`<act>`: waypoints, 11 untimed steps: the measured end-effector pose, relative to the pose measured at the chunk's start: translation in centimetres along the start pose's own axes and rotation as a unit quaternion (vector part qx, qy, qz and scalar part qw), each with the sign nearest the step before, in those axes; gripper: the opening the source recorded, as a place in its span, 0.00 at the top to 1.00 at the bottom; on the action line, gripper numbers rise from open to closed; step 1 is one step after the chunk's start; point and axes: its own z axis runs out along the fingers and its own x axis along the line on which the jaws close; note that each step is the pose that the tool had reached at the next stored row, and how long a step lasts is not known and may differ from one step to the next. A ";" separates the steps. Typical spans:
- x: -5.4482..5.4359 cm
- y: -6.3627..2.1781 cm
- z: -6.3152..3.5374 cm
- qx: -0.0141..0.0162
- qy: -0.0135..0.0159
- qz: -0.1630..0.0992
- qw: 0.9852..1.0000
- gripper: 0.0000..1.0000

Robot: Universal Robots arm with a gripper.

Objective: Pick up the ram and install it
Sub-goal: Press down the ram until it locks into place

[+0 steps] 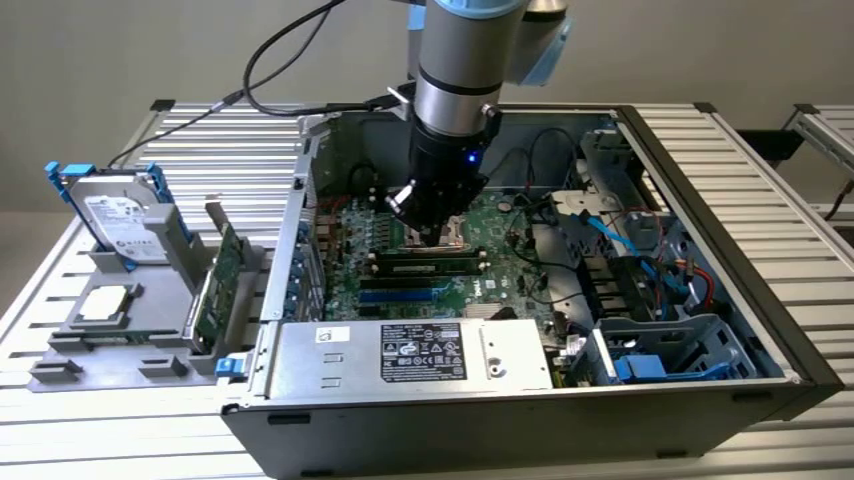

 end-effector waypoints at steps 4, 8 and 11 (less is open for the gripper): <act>0.0 0.00 0.00 -0.002 -0.002 0.032 0.999 0.89; 0.0 0.00 0.00 -0.003 -0.004 0.064 0.998 0.89; 0.0 0.00 0.00 -0.004 -0.006 0.087 0.996 0.89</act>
